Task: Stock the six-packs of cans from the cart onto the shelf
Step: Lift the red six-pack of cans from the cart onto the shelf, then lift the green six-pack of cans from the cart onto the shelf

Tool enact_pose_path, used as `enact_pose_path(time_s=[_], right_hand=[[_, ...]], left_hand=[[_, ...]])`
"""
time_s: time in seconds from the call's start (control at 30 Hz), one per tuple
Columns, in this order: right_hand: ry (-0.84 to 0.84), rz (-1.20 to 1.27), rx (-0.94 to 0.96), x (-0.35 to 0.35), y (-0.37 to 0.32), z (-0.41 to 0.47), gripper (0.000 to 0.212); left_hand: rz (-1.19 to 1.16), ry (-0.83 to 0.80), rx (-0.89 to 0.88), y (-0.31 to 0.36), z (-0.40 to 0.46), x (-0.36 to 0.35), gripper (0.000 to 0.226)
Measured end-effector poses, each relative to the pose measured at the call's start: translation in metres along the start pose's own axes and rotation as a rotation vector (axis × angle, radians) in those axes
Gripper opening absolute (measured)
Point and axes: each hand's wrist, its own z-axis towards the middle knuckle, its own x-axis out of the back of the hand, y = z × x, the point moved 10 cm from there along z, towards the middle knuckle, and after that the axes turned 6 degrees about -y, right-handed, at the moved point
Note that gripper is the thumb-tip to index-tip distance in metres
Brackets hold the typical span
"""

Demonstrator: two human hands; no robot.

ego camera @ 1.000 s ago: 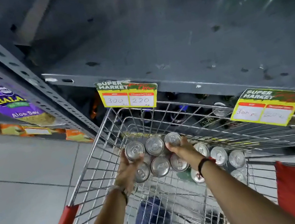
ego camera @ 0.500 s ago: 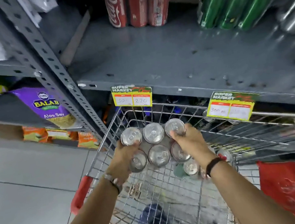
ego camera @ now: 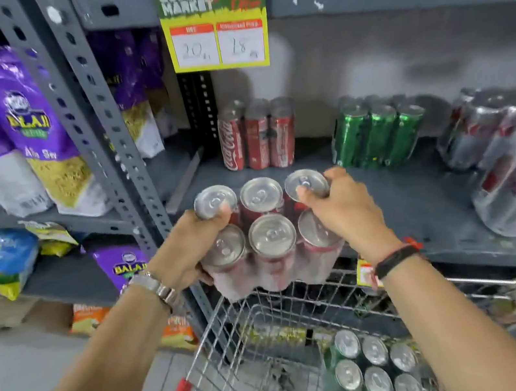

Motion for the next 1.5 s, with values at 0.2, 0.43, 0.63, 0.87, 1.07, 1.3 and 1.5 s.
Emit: enact_pose_path(time_s=[0.2,0.43,0.63,0.87,1.07,1.3,1.5], right_hand=[[0.034,0.037,0.023,0.011,-0.039,0.080,0.039],[0.004,0.002,-0.059,-0.017,-0.026,0.155,0.042],[-0.016,-0.046,-0.083,-0.035,-0.008,0.166,0.046],[0.225,0.099,0.101,0.001,0.023,0.080,0.042],[0.230,0.098,0.002,-0.022,0.176,-0.018,0.020],[-0.079,-0.055,-0.454,-0.098,0.376,-0.074,0.031],[-0.170,0.508,-0.834,-0.168,0.452,-0.094,0.052]], left_hand=[[0.072,-0.012,-0.017,0.057,0.059,0.008,0.029],[0.074,-0.063,0.086,0.046,0.134,-0.004,0.053],[0.133,-0.051,0.036,0.032,0.151,-0.008,0.050],[0.047,0.205,-0.124,-0.008,0.103,0.001,0.055],[0.222,0.036,-0.185,-0.101,0.036,-0.112,0.040],[0.434,-0.209,-0.020,-0.209,0.020,-0.227,0.038],[0.220,-0.404,0.361,-0.327,0.048,-0.278,0.069]])
